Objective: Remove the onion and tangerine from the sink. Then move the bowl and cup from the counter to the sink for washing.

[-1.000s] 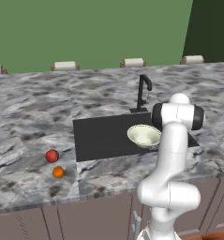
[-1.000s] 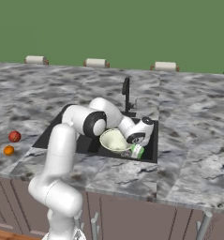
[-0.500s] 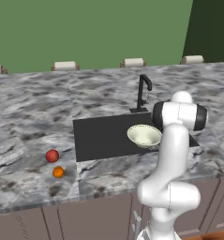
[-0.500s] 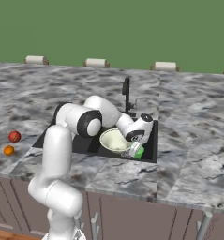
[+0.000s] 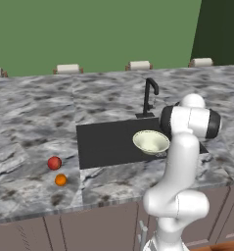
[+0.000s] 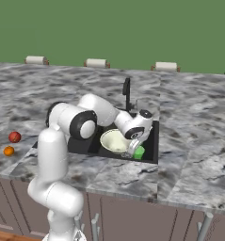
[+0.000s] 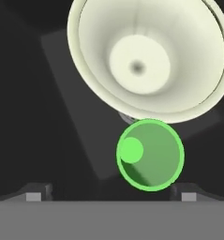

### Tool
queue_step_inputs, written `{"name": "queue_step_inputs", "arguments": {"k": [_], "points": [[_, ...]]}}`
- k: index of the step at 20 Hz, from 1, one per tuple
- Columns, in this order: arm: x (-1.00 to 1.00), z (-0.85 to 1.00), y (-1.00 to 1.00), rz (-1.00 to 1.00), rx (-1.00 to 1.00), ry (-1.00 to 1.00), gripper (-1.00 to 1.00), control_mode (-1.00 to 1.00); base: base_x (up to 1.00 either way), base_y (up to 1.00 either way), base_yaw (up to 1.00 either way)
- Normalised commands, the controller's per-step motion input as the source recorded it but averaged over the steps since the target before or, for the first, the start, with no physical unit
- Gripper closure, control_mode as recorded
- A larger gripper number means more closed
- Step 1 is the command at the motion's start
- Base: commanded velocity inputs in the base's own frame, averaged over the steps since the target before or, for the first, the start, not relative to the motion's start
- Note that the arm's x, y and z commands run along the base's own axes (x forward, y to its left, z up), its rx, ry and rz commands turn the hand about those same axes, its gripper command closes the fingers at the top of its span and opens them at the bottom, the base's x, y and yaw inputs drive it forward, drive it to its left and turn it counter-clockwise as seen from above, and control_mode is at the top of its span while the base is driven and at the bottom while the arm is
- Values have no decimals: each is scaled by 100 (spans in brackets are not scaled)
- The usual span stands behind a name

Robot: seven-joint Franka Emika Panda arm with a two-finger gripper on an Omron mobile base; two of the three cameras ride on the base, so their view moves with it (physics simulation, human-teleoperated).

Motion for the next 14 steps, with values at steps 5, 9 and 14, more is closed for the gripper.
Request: {"name": "queue_step_inputs", "arguments": {"k": [5, 9, 14], "points": [[-11, 39, 1, 0, 0, 0, -100, -100, 0, 0, 0], [-15, 42, 2, 0, 0, 0, -100, -100, 0, 0, 0], [-25, 41, 2, -1, 0, 0, -100, -100, 0, 0, 0]]}}
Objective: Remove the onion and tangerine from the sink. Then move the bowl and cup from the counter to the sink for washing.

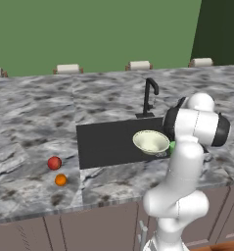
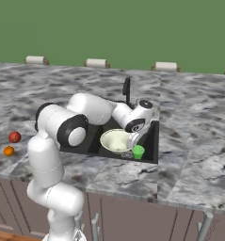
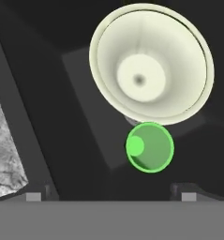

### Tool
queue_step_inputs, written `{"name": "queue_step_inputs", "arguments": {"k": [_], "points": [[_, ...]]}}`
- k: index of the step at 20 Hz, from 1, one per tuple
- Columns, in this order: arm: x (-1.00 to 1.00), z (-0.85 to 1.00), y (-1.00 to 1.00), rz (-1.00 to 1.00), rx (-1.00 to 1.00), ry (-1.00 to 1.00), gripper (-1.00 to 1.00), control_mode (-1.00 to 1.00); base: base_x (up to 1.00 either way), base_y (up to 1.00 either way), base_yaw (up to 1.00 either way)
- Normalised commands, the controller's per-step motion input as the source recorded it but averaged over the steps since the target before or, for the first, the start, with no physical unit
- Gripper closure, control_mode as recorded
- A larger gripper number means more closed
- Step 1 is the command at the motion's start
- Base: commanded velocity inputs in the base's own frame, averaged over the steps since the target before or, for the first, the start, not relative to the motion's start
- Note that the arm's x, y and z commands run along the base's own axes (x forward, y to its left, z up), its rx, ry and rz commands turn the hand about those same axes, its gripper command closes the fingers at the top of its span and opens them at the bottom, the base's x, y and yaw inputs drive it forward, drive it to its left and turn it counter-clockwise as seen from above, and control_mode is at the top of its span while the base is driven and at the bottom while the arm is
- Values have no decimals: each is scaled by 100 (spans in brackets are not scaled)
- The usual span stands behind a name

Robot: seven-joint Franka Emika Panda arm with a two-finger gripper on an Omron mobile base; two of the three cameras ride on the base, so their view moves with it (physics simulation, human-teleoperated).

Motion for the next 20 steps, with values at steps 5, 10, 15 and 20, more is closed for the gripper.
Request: {"name": "queue_step_inputs", "arguments": {"k": [5, 10, 15, 20], "points": [[-31, 36, 0, -4, 0, 0, -100, -100, 0, 0, 0], [-32, 32, 0, -10, 0, 0, -100, -100, 0, 0, 0], [-36, 25, 1, -31, 0, 0, -100, -100, 0, 0, 0], [-38, 23, 9, -35, 0, 0, -100, -100, 0, 0, 0]]}}
